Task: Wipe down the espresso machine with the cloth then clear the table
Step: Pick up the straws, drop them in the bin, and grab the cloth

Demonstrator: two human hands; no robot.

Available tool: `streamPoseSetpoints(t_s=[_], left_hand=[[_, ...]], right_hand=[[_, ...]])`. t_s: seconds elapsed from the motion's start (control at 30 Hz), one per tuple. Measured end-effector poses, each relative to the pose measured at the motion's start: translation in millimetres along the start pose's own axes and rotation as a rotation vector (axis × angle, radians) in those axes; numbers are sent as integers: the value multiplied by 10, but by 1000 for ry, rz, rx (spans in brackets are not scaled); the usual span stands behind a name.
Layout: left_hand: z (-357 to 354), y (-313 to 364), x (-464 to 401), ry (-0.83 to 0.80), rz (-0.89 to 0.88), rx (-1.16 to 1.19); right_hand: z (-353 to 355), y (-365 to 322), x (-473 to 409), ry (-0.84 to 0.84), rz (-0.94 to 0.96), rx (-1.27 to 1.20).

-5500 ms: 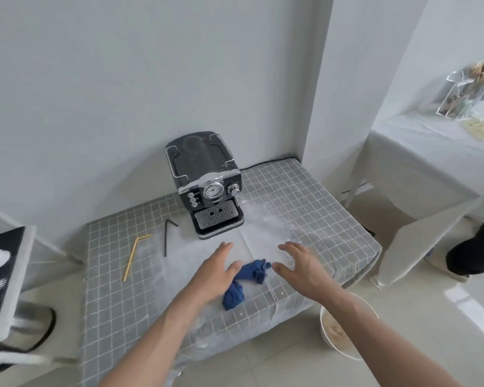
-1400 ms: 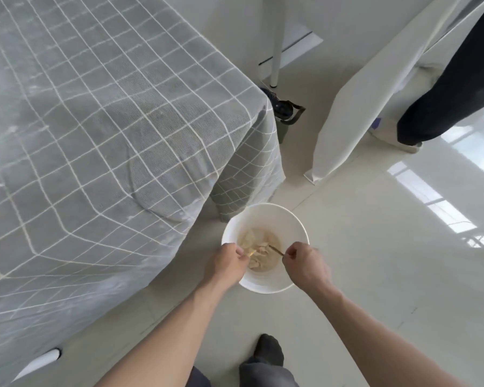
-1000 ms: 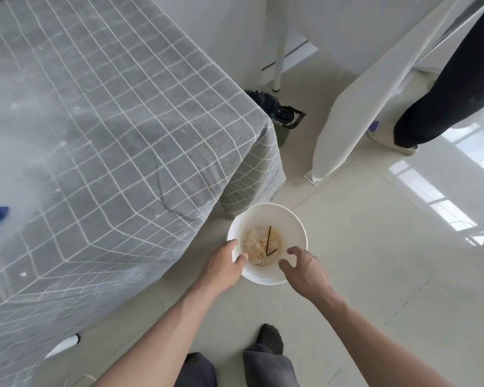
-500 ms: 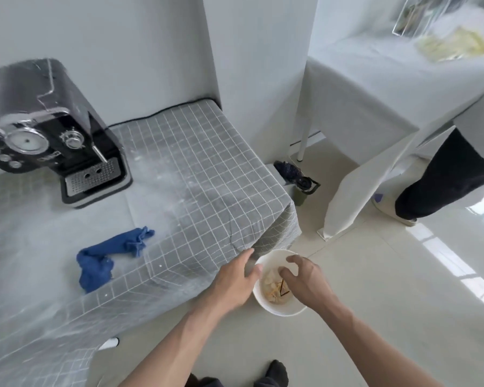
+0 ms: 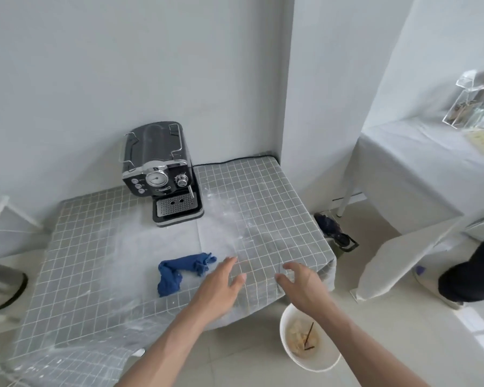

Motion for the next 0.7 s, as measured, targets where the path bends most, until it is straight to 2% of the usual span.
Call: streamPoseSetpoints(t_s=[0.23, 0.47, 0.57, 0.7], left_hand=[[586, -588, 122, 72, 107, 59], [1027, -1766, -61, 47, 244, -5], [1108, -2191, -224, -31, 260, -118], [1079, -2436, -462, -184, 227, -299]], right_hand=[[-320, -702, -179, -64, 83, 84], [-1033, -1355, -553, -130, 114, 162], [-1398, -1589, -726, -158, 115, 203], [-1836, -1836, -883, -180, 133, 353]])
Point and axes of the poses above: each hand's wrist, its own x-axis away from the middle knuckle, its own z-axis out of the back of the hand, y = z × x, the point moved 4 cm from there along -x, towards the middle knuckle, and after that the axes turned 6 degrees about -z, right-handed, at the moved point
